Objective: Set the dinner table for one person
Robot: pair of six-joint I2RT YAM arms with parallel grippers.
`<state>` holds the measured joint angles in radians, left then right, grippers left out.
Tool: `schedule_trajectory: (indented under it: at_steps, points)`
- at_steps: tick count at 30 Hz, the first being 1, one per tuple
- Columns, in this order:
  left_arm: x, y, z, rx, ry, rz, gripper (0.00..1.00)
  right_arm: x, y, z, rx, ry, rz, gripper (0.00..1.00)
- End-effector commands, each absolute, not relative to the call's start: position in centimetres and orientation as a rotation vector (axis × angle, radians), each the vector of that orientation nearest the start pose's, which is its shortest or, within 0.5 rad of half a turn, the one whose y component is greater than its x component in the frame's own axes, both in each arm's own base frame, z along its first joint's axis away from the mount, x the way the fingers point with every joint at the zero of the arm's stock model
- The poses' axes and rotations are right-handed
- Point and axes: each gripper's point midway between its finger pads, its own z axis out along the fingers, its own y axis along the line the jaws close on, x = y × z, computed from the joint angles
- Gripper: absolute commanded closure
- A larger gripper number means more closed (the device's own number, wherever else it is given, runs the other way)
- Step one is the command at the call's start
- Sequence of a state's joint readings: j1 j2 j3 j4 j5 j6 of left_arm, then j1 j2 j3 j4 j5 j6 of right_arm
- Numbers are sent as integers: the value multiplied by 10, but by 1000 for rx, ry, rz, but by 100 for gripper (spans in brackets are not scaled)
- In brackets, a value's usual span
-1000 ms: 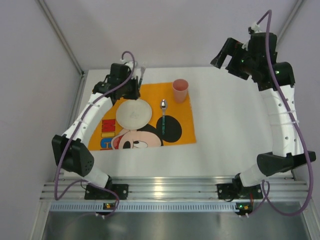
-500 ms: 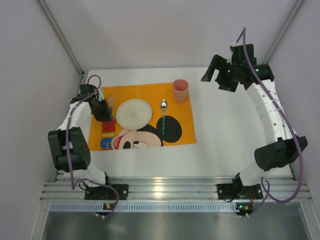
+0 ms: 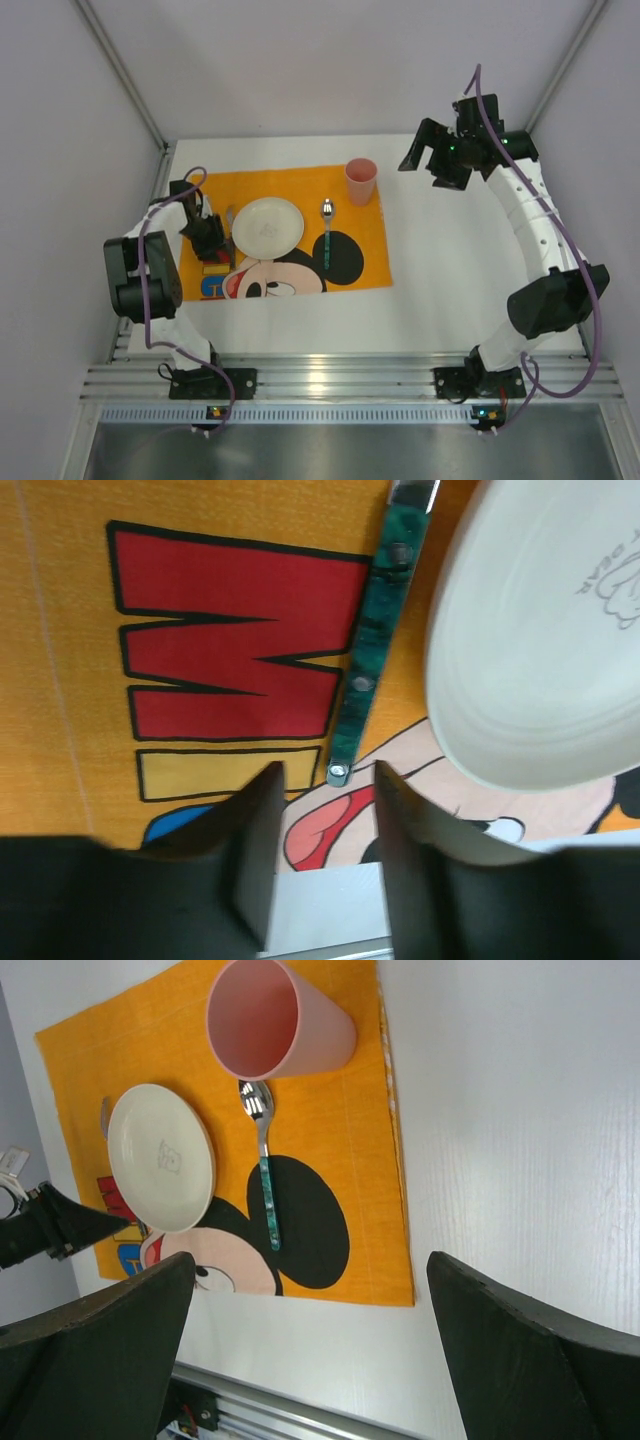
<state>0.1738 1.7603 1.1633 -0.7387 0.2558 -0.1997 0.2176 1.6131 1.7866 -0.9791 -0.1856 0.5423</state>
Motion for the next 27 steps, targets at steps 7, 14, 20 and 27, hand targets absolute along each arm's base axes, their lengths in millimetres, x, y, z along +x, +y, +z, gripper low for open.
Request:
schedule_trajectory:
  at_steps: [7, 14, 20, 27]
  points:
    - [335, 42, 65, -592, 2760, -102, 2, 389, 134, 289, 277, 2367, 580, 0]
    - [355, 86, 131, -642, 2205, 140, 2, 379, 126, 297, 265, 2339, 563, 0]
    - [349, 61, 110, -477, 2000, -15, 11, 370, 128, 294, 249, 2362, 593, 0]
    - [376, 41, 100, -204, 1812, -88, 8, 368, 139, 284, 218, 2402, 634, 0]
